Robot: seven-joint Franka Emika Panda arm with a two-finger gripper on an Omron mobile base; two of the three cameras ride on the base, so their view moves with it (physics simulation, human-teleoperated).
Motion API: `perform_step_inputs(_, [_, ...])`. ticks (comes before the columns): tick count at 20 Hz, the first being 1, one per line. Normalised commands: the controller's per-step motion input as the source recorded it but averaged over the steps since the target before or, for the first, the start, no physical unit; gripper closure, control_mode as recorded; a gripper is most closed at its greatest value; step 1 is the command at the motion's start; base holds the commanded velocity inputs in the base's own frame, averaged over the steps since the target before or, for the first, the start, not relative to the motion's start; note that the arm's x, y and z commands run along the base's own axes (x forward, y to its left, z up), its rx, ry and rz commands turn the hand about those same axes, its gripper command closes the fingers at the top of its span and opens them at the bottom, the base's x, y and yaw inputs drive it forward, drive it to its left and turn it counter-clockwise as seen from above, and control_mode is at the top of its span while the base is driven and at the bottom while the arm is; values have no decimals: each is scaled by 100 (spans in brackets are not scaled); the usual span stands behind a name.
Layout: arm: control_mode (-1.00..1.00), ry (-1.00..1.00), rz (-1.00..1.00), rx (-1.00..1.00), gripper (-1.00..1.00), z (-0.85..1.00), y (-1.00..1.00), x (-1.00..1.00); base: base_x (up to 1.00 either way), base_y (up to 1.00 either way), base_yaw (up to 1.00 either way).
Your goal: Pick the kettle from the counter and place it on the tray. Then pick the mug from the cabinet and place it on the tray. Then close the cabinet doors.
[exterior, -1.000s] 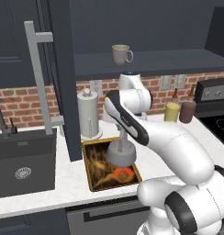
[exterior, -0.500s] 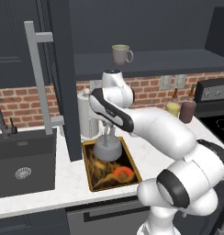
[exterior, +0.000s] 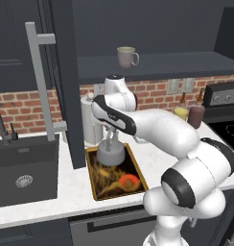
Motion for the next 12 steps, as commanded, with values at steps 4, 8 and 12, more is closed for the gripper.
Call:
perform_step_inputs(4, [-100, -7, 0, 0, 100, -24, 0, 17, 0, 0, 0])
perform_step_inputs(8, [-100, -7, 0, 0, 100, -29, 0, 14, 0, 0, 0])
perform_step_inputs(12, [-100, -6, 0, 0, 100, -30, 0, 17, 0, 0, 0])
